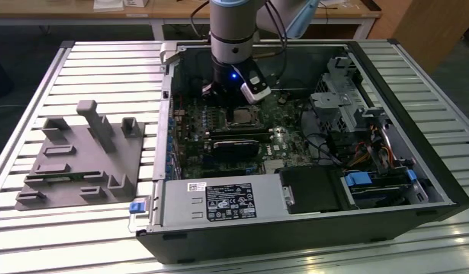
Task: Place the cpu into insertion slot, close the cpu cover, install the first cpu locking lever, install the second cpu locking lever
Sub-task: 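Close the cpu cover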
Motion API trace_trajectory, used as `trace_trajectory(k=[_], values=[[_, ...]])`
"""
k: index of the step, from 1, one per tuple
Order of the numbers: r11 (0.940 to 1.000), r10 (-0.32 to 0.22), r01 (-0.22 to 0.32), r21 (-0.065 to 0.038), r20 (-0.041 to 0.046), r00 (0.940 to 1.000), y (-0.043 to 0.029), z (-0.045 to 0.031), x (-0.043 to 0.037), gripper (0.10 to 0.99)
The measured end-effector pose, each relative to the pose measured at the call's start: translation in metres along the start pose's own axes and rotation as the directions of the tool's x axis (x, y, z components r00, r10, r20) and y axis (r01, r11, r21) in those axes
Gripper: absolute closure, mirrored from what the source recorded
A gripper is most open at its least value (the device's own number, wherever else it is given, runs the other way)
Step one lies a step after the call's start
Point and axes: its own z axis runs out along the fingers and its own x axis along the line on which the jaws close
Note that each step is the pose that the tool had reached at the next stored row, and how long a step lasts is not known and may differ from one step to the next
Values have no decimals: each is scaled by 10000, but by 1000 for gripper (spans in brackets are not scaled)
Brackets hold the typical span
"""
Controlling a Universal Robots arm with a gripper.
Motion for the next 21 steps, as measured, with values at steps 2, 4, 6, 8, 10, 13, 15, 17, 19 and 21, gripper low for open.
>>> trace_trajectory(k=[2, 4, 6, 8, 10, 13, 15, 17, 19, 21], values=[[10000, 0, 0, 0, 0, 10000, 0, 1, 0, 980], [10000, 0, 0, -1, 1, 10000, 0, 2, 0, 980], [10000, 0, 0, -4, 3, 10000, 0, 3, -5, 980], [10000, 0, 0, -3, 2, 10000, 0, 3, -20, 980], [10000, 1, -1, -2, 1, 10000, -1, 4, -36, 980], [10000, 0, 0, -2, 2, 10000, -2, 4, -58, 980], [10000, 0, 0, -2, 1, 10000, -2, 4, -69, 980], [10000, 1, -1, -3, 2, 10000, -2, 4, -70, 980], [10000, 1, -1, -1, 0, 10000, -2, -7, -70, 980], [10000, 1, -1, -2, 3, 10000, -1, -27, -71, 980]])
